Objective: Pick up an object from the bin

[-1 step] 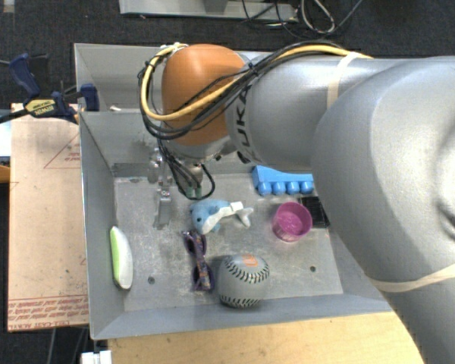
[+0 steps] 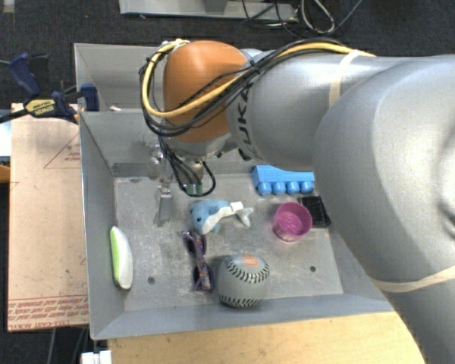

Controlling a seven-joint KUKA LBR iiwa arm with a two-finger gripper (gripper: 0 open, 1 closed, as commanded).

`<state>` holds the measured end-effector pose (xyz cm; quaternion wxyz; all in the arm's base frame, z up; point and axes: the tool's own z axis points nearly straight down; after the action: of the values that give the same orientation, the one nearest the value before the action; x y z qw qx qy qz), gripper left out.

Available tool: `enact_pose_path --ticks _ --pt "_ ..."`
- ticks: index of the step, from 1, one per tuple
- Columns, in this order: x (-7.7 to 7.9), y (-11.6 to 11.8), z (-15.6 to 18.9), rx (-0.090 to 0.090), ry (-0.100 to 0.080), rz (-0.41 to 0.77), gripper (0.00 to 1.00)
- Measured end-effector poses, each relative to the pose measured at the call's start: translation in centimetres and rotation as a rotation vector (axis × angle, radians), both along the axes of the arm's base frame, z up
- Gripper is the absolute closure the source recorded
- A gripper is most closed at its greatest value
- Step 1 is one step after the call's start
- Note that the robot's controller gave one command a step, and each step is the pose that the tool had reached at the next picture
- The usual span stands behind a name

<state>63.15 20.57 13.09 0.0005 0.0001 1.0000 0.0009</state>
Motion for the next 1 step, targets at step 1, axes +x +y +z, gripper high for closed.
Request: enact_pose_path --ticks 1 --pt "-0.86 -8.72 -5.62 0.0 0.005 0.285 0.0"
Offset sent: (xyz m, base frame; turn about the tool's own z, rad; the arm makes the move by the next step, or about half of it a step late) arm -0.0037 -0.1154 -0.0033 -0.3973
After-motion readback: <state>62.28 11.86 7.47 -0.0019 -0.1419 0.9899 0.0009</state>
